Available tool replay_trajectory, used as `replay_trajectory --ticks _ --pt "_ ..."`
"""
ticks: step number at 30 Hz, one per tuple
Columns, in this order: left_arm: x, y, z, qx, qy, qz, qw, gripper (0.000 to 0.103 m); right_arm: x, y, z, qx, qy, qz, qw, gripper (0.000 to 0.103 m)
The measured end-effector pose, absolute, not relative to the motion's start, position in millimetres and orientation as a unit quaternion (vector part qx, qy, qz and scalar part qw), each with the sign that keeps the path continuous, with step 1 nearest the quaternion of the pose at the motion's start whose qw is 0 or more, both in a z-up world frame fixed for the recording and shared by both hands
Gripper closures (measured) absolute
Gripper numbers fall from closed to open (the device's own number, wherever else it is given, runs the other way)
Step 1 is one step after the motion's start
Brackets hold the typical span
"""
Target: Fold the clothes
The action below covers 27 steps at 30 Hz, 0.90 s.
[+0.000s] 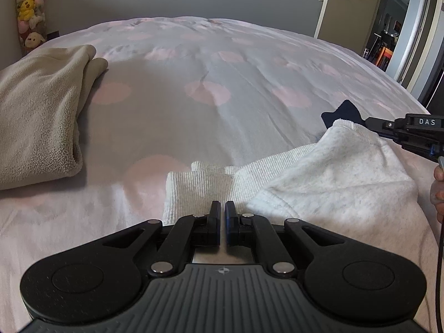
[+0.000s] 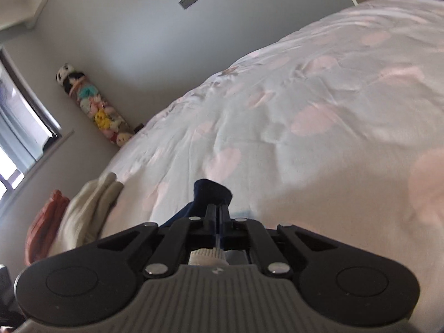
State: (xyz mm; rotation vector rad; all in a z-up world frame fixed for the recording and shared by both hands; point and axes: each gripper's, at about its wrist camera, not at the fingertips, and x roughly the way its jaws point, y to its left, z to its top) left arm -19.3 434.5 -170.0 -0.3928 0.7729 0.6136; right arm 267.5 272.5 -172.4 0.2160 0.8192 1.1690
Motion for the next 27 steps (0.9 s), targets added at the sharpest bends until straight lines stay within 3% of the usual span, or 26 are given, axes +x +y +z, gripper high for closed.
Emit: replay_trajectory --ticks 8,10,12,14,15,18,19,20,23,27 --pt "-19.5 435.5 -169.9 -0.188 0.369 0.290 0.863 0.100 284.7 277.2 -197.6 0.106 0.407 0.500 0.757 0.100" --pt "-19.7 436.3 -168.9 -0.192 0.366 0.290 0.863 0.100 292.0 269.4 -197.1 0.122 0.416 0.475 0.766 0.091" --pt "-22.4 438.1 -166.2 -0.202 0.359 0.289 0.864 0.100 299.4 255.9 -196.1 0.162 0.429 0.469 0.755 0.090" --pt "-25.6 440.3 -162.8 -0.214 0.350 0.289 0.865 0.099 297.4 246.0 -189.8 0.177 0.435 0.469 0.748 0.080" --pt "-28.4 442.0 -160.0 -0.221 0.345 0.291 0.865 0.098 292.1 241.2 -184.9 0.172 0.431 0.470 0.751 0.068" --pt "-39.8 445.5 -149.1 -0.237 0.331 0.311 0.859 0.072 271.6 231.5 -173.6 0.147 0.423 0.482 0.753 0.060" --pt "-45.7 445.5 -144.5 -0.242 0.323 0.321 0.857 0.056 264.5 229.4 -171.8 0.142 0.423 0.485 0.752 0.057" --pt "-52.2 445.5 -139.7 -0.250 0.314 0.328 0.855 0.047 257.9 228.1 -171.2 0.141 0.428 0.487 0.748 0.056" --pt "-71.7 445.2 -131.8 -0.294 0.305 0.323 0.846 0.039 237.7 225.6 -168.5 0.135 0.434 0.491 0.743 0.052" --pt "-90.6 444.8 -137.5 -0.353 0.315 0.320 0.821 0.037 207.6 224.5 -155.4 0.107 0.412 0.505 0.750 0.050"
